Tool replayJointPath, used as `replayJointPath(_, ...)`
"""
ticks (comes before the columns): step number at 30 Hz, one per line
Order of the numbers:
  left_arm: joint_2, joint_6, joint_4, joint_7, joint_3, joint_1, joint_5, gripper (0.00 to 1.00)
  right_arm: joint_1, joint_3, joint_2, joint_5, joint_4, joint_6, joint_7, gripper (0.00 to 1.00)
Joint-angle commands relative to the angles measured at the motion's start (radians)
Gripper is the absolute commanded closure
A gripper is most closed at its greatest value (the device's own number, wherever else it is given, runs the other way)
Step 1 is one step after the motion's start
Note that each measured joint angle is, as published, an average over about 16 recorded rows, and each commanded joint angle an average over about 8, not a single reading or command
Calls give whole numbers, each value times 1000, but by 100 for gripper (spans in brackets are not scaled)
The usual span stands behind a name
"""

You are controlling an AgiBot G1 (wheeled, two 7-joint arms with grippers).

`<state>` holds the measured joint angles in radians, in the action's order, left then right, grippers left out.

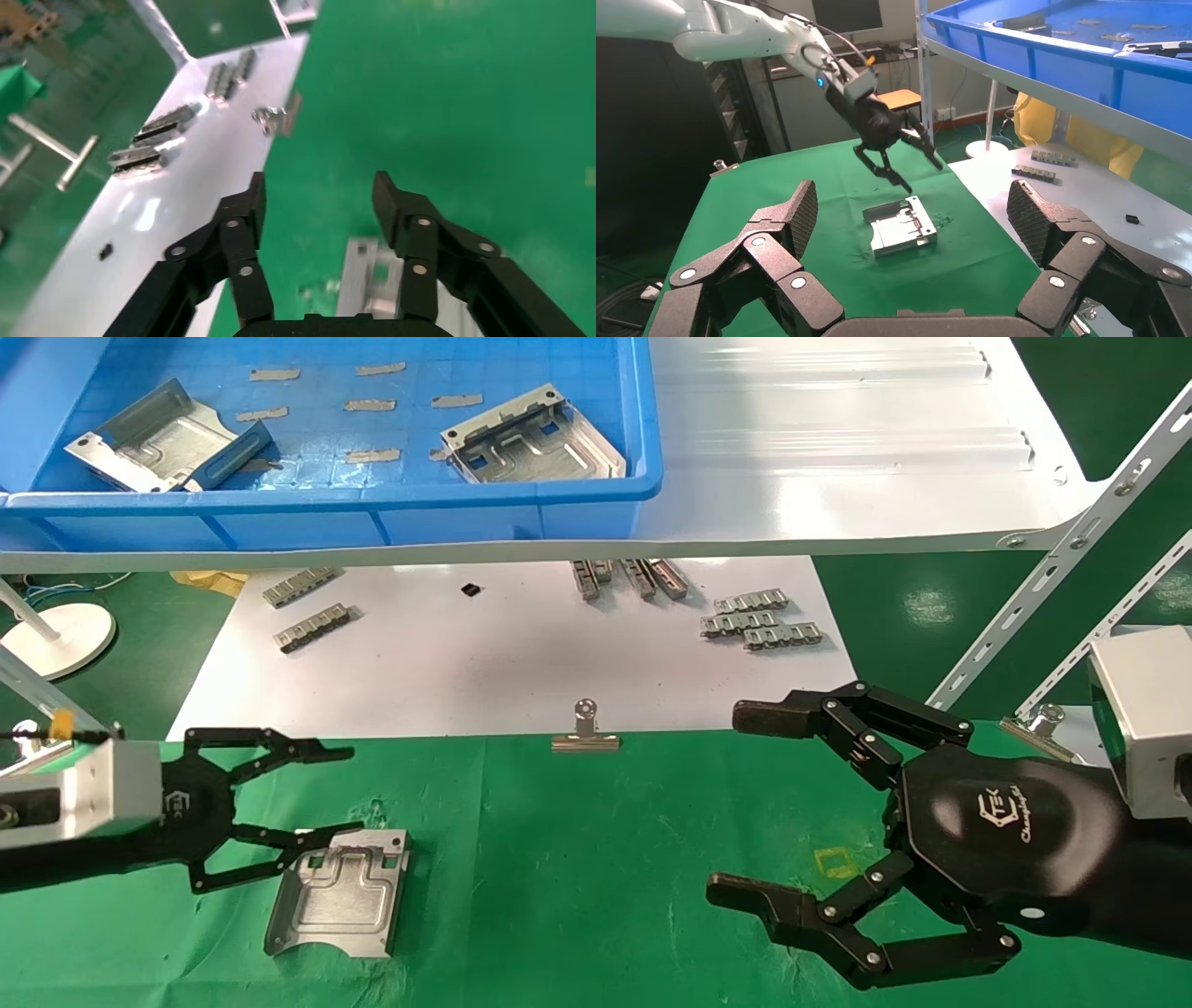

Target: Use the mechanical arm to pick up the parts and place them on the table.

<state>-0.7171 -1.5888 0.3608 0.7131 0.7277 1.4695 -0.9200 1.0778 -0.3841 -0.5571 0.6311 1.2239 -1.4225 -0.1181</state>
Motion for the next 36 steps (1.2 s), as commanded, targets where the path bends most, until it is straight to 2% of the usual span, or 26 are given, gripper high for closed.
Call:
replayJointPath(1,4,-10,2,-73,-2,-8,47,0,0,0,0,0,0,0,0,0)
replayJointPath(4,10,-12,3,-141,1,-22,91,0,0,0,0,0,0,0,0,0)
replayJointPath(8,10,-15,0,-172,1,-30,116,0,0,0,0,0,0,0,0,0)
replayJointPath(18,12,-7,18,-159,-6,-32,100,0,0,0,0,0,0,0,0,0)
replayJointPath(36,39,21,275,-369,-131,-135,126,0,0,0,0,0,0,0,0,0)
